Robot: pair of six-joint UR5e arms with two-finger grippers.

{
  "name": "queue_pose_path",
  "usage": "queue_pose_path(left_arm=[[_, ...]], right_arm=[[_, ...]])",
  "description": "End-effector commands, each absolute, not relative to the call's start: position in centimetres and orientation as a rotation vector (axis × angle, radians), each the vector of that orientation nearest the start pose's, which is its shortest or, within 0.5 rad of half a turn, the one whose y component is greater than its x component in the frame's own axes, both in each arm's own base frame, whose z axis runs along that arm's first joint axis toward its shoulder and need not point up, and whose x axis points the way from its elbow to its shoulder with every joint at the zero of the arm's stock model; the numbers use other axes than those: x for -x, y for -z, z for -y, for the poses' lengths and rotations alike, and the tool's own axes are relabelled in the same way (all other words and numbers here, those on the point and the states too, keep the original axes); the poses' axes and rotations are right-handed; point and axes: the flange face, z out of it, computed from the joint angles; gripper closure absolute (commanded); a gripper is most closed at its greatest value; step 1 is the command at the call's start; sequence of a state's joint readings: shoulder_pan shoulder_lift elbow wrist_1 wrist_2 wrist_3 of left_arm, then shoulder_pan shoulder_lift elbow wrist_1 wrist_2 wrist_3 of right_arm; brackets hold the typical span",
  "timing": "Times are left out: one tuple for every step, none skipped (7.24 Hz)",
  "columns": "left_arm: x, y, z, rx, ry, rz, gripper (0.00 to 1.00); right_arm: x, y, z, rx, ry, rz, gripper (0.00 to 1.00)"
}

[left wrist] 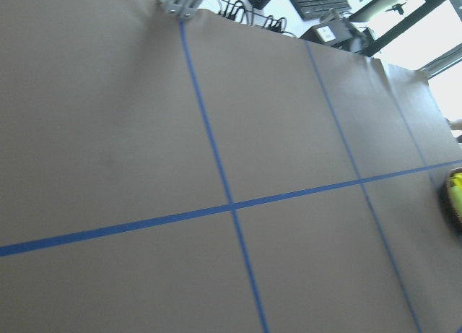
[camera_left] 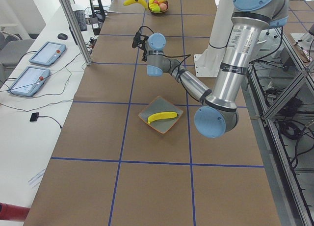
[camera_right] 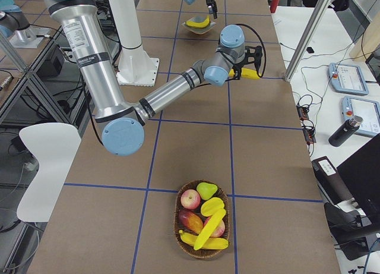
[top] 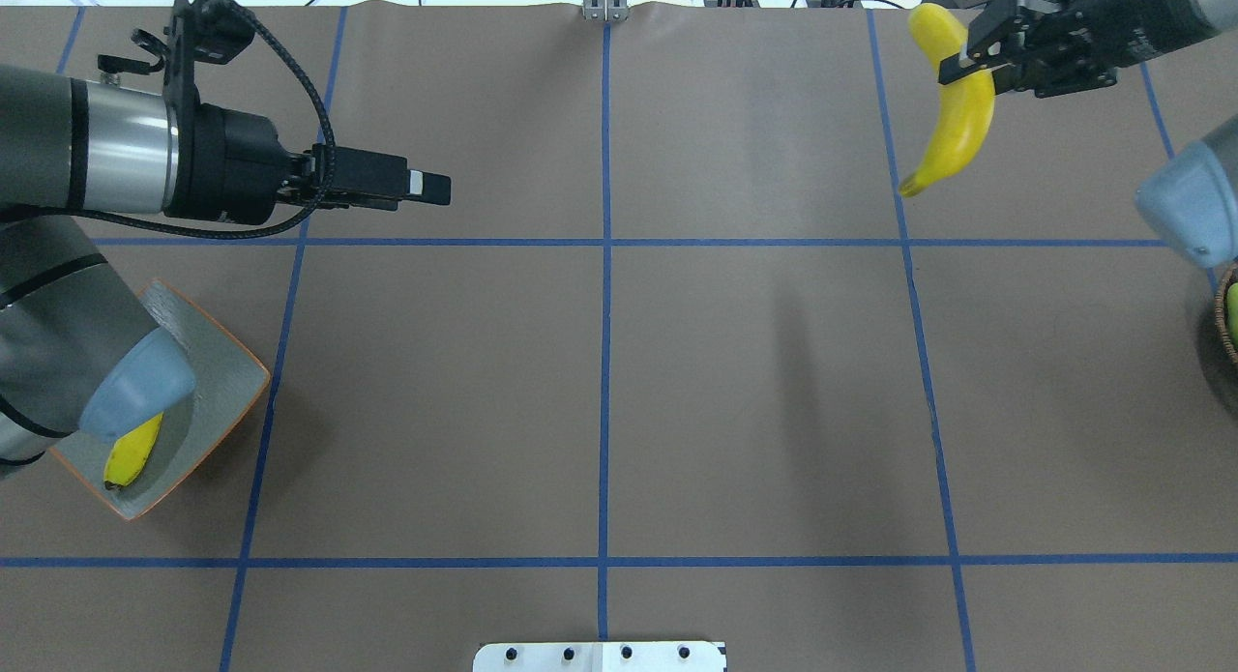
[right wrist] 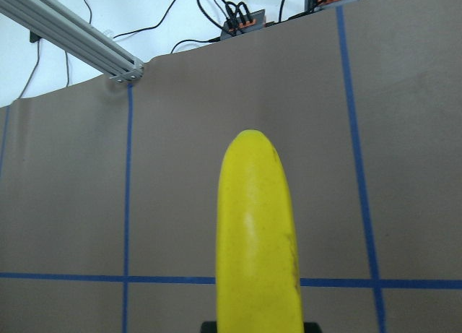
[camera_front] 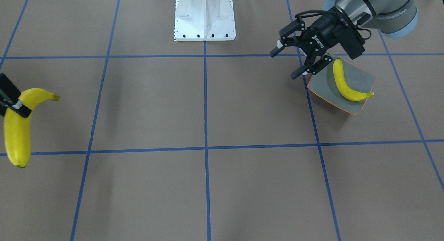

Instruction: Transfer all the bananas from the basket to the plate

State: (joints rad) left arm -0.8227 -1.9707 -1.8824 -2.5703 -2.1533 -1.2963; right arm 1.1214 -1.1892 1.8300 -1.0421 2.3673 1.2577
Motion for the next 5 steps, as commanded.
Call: queue_pose_path(left_arm=[[-32.4,-15.8,43.6,-0.490,-0.129,-1.662,0.00],[-33.7,-14.8,43.6,-0.485,-0.149,-1.673,0.00],[-34.5,-13.8,43.4,-0.482,-0.165,-1.686,0.00],[-35.0,-13.4,42.7,-0.476,-0.180,-1.698,0.00],[-35.4,-13.3,42.4,-0.470,-0.188,-1.703,0.00]], right_arm=[[28.4,-17.1,51.3,-0.179,-0.288,1.387,1.00],[30.2,-15.0,50.1,-0.184,-0.273,1.414,1.00],[31.4,-13.4,49.3,-0.165,-0.261,1.437,1.00],[32.7,-11.7,48.5,-0.139,-0.269,1.462,1.00],[33.8,-10.3,47.7,-0.143,-0.268,1.482,1.00]])
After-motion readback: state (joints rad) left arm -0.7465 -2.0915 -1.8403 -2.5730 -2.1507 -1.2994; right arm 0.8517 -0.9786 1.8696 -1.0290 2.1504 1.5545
